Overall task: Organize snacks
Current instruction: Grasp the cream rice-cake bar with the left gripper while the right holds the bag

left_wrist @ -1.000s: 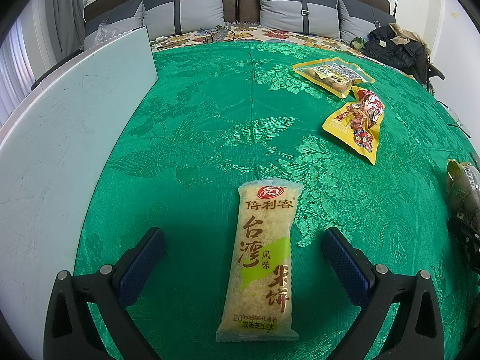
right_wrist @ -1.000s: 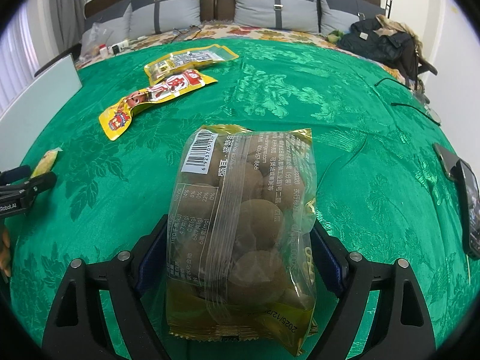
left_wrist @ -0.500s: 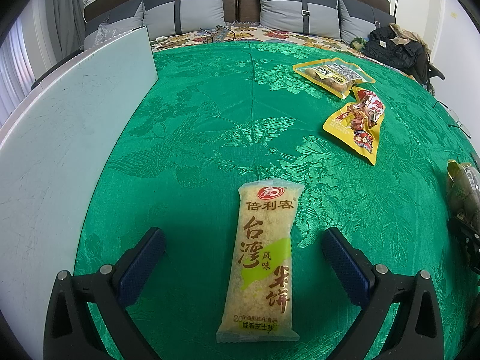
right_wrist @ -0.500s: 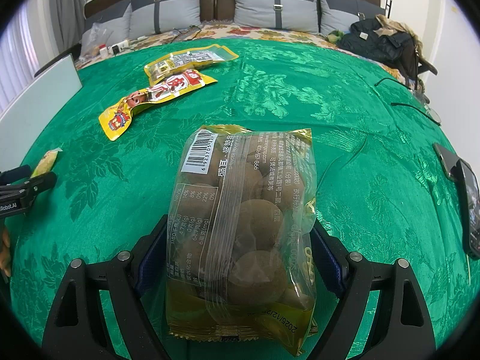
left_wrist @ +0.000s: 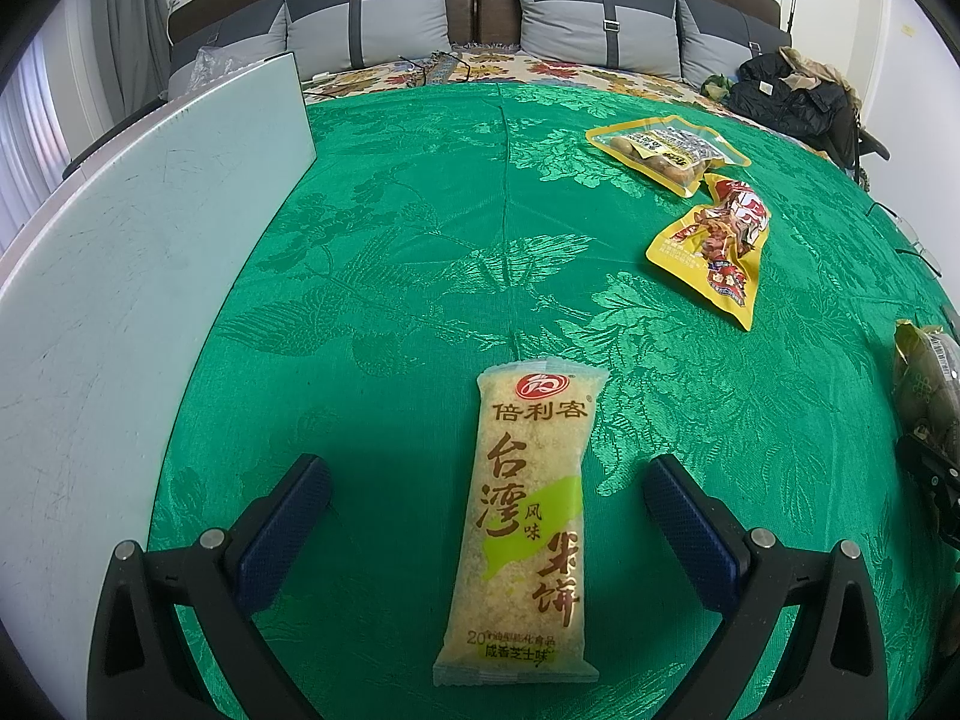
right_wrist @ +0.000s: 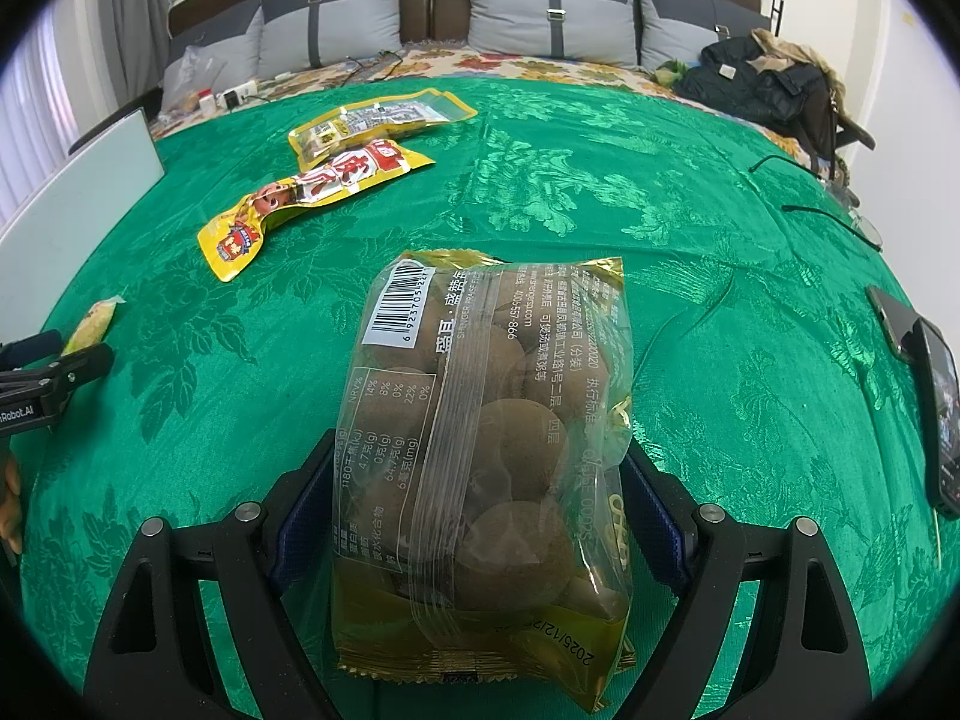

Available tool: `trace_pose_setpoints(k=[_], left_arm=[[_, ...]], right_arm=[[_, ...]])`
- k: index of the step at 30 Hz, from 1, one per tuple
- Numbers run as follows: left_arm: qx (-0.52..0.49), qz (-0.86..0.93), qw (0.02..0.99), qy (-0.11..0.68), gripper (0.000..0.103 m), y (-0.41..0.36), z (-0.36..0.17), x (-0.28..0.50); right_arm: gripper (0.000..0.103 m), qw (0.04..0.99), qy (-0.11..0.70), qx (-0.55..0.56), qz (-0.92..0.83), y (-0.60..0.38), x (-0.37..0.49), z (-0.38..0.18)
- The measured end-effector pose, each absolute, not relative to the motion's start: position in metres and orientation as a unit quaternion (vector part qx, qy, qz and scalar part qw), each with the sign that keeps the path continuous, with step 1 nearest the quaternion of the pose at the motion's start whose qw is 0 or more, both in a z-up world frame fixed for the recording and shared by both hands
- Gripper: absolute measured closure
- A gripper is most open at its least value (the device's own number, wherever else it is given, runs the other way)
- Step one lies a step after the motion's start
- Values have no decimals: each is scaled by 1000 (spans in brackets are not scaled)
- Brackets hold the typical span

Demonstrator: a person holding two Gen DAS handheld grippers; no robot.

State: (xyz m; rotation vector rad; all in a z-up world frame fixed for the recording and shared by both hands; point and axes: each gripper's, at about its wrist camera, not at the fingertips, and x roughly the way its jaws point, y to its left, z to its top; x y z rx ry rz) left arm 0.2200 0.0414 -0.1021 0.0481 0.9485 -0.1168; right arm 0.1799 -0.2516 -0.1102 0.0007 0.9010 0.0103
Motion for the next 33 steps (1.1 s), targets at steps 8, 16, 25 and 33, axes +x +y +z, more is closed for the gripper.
trace_pose_setpoints(k=[8, 16, 25, 33], left_arm=[[23, -56, 888, 456, 0, 42, -102, 220], [23, -56, 888, 456, 0, 42, -102, 220], [36, -95, 853, 511, 15, 47, -95, 226], [46, -120, 847, 516, 85, 35, -83, 215]], right_arm=[[15, 900, 435, 0, 5, -251, 180, -110], [15, 900, 436, 0, 5, -252, 180, -110], [15, 900, 436, 1, 5, -252, 180, -110], [15, 899, 438, 4, 10, -253, 179, -110]])
